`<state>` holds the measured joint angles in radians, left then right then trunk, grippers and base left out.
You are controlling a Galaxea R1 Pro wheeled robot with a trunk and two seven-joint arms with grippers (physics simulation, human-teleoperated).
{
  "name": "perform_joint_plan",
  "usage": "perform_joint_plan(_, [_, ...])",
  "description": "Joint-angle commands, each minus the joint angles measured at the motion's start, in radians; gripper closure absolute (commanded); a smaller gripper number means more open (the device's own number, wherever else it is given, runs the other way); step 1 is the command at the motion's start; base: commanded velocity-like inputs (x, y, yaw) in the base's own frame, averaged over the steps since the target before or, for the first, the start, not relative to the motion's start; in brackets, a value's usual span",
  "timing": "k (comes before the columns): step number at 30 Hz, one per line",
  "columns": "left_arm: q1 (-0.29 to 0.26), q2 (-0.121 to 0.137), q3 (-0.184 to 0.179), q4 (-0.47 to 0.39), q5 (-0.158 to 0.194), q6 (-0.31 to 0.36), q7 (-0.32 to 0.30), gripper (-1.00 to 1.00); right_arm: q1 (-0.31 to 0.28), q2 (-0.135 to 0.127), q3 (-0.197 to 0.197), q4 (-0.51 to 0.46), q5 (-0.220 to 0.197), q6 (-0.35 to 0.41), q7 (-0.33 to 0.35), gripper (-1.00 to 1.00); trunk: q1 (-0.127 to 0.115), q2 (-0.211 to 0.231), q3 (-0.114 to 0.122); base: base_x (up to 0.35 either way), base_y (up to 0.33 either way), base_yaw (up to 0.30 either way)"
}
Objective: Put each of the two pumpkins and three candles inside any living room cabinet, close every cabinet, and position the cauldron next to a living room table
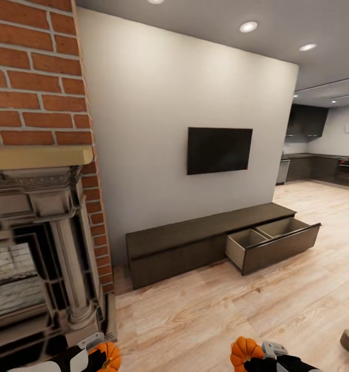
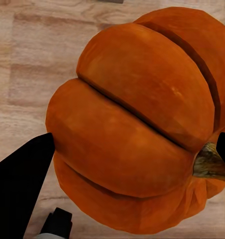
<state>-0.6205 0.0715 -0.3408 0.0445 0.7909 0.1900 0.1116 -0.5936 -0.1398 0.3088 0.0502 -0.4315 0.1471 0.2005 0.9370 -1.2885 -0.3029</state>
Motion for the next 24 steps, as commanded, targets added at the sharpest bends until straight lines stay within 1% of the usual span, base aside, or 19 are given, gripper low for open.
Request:
perform_joint_plan(1, [0.000, 0.000, -0.007, 0.000, 0.008, 0.004, 0.003, 1.00, -0.002, 0.000, 0.007, 0.002, -0.011, 0.002, 0.004, 1.00, -0.004, 0.006, 0.002, 0.000, 0.000, -0.299])
perform_joint_plan(24, [-0.001, -0.007, -0.007, -0.002, 0.008, 0.002, 0.003, 1.00, -0.002, -0.001, 0.005, 0.002, -0.015, 0.003, 0.002, 1.00, -0.092, 0.167, 0.084, 0.000, 0.000, -0.299])
